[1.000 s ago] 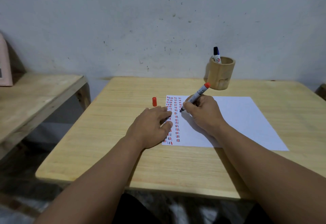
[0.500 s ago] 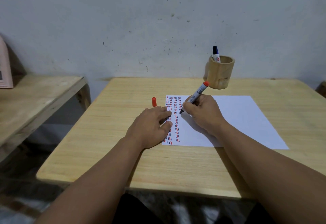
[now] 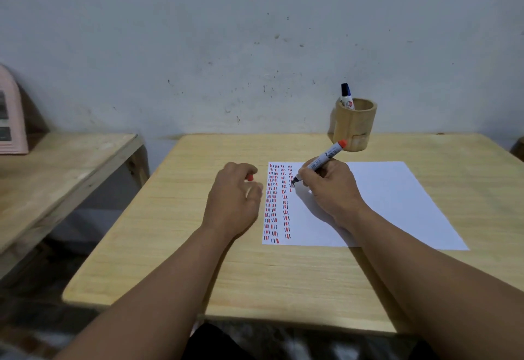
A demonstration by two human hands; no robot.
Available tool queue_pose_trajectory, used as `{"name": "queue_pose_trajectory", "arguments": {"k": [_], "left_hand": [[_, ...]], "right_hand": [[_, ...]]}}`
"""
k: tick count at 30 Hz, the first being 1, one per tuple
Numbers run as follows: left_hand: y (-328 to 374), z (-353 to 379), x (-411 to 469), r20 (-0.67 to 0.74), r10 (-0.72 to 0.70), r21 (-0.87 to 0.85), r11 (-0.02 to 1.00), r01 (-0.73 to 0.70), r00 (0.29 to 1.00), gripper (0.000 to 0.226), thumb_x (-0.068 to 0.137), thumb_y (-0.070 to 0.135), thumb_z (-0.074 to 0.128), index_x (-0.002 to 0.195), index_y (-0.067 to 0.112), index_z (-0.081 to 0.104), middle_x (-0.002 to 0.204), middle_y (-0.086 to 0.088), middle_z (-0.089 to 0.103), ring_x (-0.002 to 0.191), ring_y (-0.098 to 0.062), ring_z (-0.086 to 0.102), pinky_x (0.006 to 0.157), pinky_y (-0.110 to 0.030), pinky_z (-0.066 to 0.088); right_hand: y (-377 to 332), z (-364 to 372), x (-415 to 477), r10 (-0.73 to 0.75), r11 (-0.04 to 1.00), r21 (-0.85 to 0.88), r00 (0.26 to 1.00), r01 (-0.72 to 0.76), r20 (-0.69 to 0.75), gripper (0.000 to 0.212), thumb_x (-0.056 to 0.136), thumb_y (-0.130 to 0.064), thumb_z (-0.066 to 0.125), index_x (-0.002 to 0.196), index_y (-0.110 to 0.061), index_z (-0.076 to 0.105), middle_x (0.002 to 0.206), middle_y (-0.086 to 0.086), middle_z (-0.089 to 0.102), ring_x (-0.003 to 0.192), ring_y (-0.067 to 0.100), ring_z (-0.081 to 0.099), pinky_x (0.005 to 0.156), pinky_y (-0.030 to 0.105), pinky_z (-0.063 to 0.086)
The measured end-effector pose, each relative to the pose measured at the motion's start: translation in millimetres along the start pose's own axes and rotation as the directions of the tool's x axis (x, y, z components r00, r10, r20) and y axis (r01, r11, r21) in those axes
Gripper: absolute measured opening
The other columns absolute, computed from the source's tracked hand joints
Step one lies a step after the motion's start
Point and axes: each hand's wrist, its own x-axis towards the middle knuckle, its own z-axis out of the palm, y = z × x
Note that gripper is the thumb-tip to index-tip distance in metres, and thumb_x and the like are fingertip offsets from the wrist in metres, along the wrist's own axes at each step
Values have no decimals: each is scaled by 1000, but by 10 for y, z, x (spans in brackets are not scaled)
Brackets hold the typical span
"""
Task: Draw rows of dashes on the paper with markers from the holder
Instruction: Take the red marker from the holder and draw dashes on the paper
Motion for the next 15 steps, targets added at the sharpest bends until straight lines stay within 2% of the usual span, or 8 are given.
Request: {"name": "queue_pose_trajectory", "arguments": {"k": [2,4,6,9,12,14,15], "left_hand": [[-16,-3,91,-80,-126,-42,992,123,989,33,87,24,62,119,19,56,115,0,53,103,-18,56,85,-35,48],[-25,8,185,-72,-233,-89,970,226,970,45,89,26,62,132,19,49,129,-2,49,106,-14,57,86,-29,45],[-42,39,268,-28,-269,-55,962,267,963,49,91,30,60,137,17,47,133,-3,50,110,-16,57,86,-28,42],[-81,93,341,1,-265,2,964,265,964,42,90,30,61,130,16,55,122,-4,62,108,-21,58,88,-32,45],[-81,110,365,-5,-252,7,968,252,968,26,89,27,63,113,15,66,103,-3,69,91,-19,60,78,-28,46],[-67,100,364,6,-269,-30,963,269,963,20,88,24,64,105,15,68,95,-1,69,85,-18,60,76,-28,45],[-54,86,371,11,-299,-102,949,298,954,18,87,23,66,103,15,69,92,0,70,84,-18,62,77,-29,48]], "right_hand": [[3,0,3,-5,1000,22,1000,5,2,13,85,-17,64,73,-17,69,65,-8,68,63,4,60,66,26,45],[11,9,5,-2,999,47,1000,2,6,10,85,-15,65,78,-15,70,68,-7,69,66,4,62,68,25,45],[13,17,10,8,998,60,1000,-8,9,7,86,-15,65,81,-14,71,72,-5,70,68,4,63,68,24,44],[2,19,8,22,996,85,999,-24,25,6,87,-15,66,85,-15,71,77,-3,71,72,6,64,68,23,45],[-8,10,5,34,996,84,999,-37,33,6,87,-17,66,86,-14,72,80,-1,73,74,5,65,68,22,46],[-27,10,2,47,995,85,998,-50,37,8,87,-18,66,84,-14,72,76,-4,72,66,1,63,66,21,44],[-49,9,2,56,993,98,998,-59,33,9,86,-19,66,83,-13,73,71,-6,70,60,-1,60,63,20,43]]}}
